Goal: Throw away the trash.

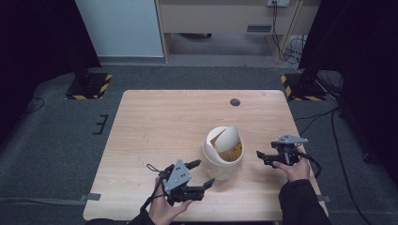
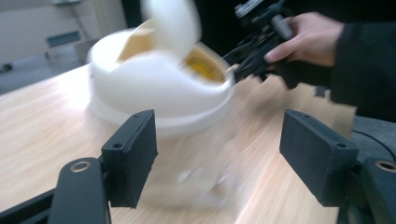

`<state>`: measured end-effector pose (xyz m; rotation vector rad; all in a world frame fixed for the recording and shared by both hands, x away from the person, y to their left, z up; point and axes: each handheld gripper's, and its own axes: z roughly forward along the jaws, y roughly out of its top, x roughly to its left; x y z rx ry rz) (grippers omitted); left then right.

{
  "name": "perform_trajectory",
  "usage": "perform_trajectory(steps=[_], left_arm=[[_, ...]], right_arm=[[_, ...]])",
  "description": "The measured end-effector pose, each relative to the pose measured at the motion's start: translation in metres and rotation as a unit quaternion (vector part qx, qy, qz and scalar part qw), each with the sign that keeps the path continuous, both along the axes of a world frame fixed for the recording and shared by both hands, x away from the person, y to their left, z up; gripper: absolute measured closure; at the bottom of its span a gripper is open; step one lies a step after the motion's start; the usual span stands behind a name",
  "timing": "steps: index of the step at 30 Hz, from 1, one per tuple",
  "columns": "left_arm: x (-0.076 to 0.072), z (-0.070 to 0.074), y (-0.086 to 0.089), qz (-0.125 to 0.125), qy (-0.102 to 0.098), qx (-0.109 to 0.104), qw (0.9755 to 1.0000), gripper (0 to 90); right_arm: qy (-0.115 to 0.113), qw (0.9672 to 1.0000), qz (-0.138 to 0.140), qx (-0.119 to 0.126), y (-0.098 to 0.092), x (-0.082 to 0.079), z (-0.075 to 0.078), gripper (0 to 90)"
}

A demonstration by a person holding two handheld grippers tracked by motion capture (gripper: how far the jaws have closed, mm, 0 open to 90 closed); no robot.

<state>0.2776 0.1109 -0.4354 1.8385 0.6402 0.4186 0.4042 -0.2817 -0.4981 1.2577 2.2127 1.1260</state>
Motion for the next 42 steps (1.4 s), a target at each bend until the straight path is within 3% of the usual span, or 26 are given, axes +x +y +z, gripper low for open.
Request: perform_trajectory(steps=[6,10,13,20,22,30,36,40,42], left_arm=[[0.011,-0.008,0.034,0.047,0.01,-0.005,0.9988,24.8],[0.023,-0.016,0.056,0.084,0.021,-0.003,0.9963,23.0],[0.031,-0.023,0.067,0.106,0.024,0.011,0.994,22.4],[0.051,-0.039,0.083,0.138,0.039,0.034,0.9891,20.4],[0.059,-0.046,0.091,0.149,0.05,0.044,0.9867,19.4],[0.073,-0.053,0.111,0.177,0.064,0.052,0.9808,16.9],[0.088,-0.066,0.131,0.2,0.098,0.075,0.9721,15.9],[0.097,-0.076,0.14,0.21,0.125,0.102,0.9644,14.7],[0.099,-0.08,0.143,0.21,0.132,0.112,0.9623,14.2]], right_arm=[[0.001,1.0,-0.001,-0.001,-0.001,0.0,-0.001,19.3],[0.001,1.0,-0.001,-0.001,-0.001,0.0,-0.001,19.4],[0.0,1.0,0.0,-0.002,-0.001,0.001,-0.001,19.3],[0.002,1.0,-0.002,-0.001,-0.001,0.001,-0.002,19.1],[0.004,1.0,-0.002,-0.001,-0.001,0.001,-0.002,19.1],[0.005,1.0,-0.004,-0.005,-0.004,0.002,-0.005,18.9],[0.015,0.9997,-0.004,-0.019,-0.004,0.002,-0.011,18.0],[0.022,0.9994,-0.006,-0.026,-0.005,0.003,-0.014,17.4],[0.023,0.9993,-0.008,-0.028,-0.006,0.003,-0.015,16.9]])
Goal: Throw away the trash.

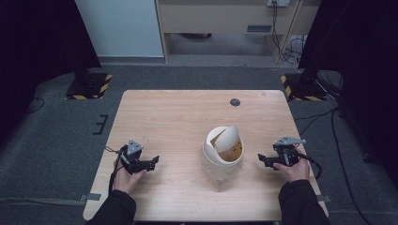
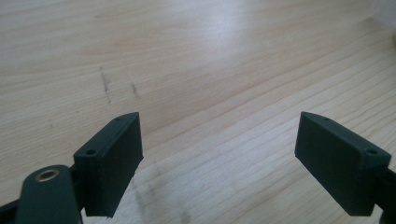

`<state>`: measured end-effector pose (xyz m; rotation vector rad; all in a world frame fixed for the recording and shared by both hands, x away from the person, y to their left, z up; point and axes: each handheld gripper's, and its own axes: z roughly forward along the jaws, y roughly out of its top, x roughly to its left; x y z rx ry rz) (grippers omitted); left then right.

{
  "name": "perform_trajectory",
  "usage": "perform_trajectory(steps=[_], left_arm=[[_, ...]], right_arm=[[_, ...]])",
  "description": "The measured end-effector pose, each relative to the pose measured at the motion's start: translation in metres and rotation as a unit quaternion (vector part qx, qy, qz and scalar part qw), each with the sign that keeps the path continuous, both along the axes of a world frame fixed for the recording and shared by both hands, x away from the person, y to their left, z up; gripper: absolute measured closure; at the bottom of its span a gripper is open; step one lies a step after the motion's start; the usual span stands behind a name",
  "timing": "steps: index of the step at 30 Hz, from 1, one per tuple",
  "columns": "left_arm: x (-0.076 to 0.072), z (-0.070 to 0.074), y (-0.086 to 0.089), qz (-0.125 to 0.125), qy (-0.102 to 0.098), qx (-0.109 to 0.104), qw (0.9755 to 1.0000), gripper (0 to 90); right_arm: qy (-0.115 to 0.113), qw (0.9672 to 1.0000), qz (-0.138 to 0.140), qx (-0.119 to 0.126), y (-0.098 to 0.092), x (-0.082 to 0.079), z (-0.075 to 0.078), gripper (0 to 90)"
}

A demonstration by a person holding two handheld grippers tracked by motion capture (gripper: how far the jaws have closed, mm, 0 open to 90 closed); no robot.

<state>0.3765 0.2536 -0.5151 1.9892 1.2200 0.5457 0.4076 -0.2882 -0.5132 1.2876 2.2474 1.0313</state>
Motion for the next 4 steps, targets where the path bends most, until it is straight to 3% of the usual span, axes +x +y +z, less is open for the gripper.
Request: perform_trajectory(steps=[4], left_arm=[[0.0016,-0.0058,0.0012,0.003,0.02,0.014,0.9997,13.4]], right_arm=[[0.005,0.9999,-0.007,-0.006,-0.0028,0.0007,-0.0019,15.8]])
